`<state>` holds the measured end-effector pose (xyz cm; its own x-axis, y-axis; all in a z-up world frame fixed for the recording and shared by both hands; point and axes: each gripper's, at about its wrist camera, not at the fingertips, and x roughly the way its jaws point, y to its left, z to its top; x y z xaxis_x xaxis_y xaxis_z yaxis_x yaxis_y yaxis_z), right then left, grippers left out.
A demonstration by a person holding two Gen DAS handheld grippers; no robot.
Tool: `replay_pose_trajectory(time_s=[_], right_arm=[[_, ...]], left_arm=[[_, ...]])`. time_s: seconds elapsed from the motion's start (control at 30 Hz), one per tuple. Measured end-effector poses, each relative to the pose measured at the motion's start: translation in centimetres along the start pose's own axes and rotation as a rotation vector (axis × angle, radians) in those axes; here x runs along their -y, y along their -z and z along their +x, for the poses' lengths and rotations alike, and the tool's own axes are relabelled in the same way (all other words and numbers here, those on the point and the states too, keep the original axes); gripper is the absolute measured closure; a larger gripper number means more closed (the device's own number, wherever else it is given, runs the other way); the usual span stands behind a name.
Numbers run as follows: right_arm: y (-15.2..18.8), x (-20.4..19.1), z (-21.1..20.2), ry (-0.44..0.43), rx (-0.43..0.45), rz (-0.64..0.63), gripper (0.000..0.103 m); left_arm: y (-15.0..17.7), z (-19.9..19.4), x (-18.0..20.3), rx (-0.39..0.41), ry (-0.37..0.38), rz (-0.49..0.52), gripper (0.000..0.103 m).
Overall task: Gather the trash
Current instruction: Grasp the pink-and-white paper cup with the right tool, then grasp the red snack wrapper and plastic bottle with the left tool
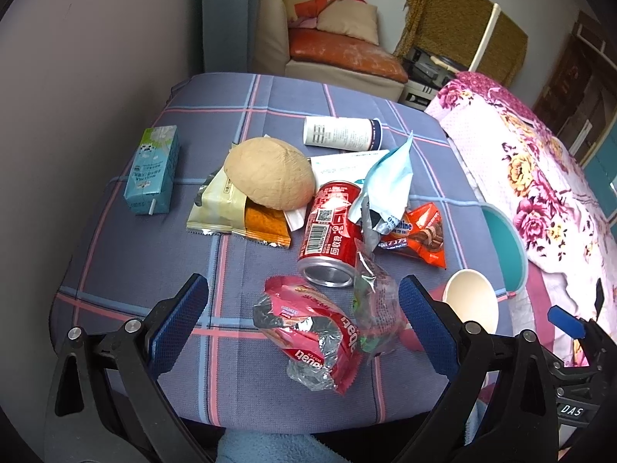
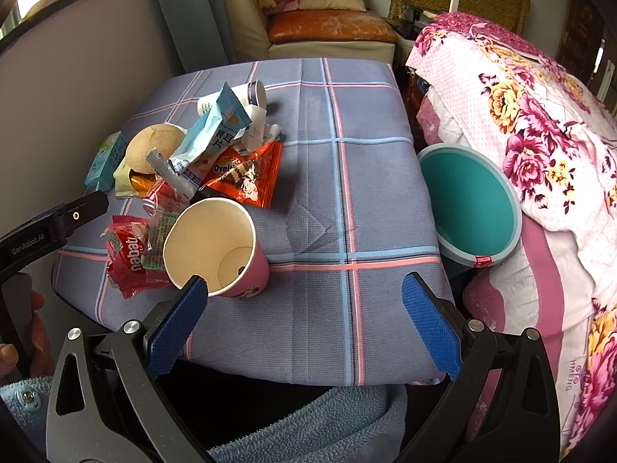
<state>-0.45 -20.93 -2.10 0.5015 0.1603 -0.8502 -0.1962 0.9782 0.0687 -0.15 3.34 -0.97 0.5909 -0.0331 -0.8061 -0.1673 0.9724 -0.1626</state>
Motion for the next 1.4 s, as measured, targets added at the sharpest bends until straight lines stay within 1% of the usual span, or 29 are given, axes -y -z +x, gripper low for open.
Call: replay_pose_trajectory(time_s=[0.2,0.3,0.63,0.8,0.9,0.93,0.97,1.13,1.23,1.33,1.4], right_arm=[[-0.1,-0.6,0.4,-0.006,-0.013,-0.013,0.006],[-0.2,-1.2,0.8,-0.023,-0.024,-0.025,0.006],[-0.9,-3.5,3.6,-0.120,-0.075,-0.050,0.006],[-1.3,-4.6,5.0,-0.137,-0.082,-0.062,0.007],[-1.4,-4.8,5.7,-0.162,-0.082,-0.061,0.013],[-1.3,-4.8,5.9,-0.175,-0.084,-0.060,0.022],[-1.3,-4.7,6.2,-0.198,-0.091,-0.055,0.038],[-1.3,-3.2,6.0,-0.240,-0.062,-0.002,0.039],[-1.3,-2.0,6.0,-0.247,-0.060,0.040,0.039],[-1.3,-1.1,6.1,-0.268,-0.069,0.079,0.038],[-1.3,-0.7,6.1,-0.276,-0.067,0.091,0.038]], left_arm=[[0.2,0.2,-0.6,-0.005,0.001,-0.010,0.004],[0.4,0.4,-1.4,-0.014,-0.004,-0.025,0.004],[1.4,2.1,-5.1,-0.083,-0.007,-0.124,0.004],[1.8,2.9,-6.1,-0.121,0.002,-0.164,0.004],[1.9,3.2,-6.3,-0.143,0.016,-0.184,0.004],[1.9,3.3,-6.2,-0.148,0.022,-0.189,0.004],[1.8,3.3,-6.1,-0.150,0.026,-0.190,0.004],[1.5,3.4,-4.0,-0.154,0.036,-0.138,0.004],[1.5,4.1,-2.6,-0.163,0.012,-0.106,0.004],[1.8,5.1,-1.9,-0.179,0.008,-0.087,0.004],[2.2,5.8,-1.6,-0.182,-0.013,-0.072,0.004]])
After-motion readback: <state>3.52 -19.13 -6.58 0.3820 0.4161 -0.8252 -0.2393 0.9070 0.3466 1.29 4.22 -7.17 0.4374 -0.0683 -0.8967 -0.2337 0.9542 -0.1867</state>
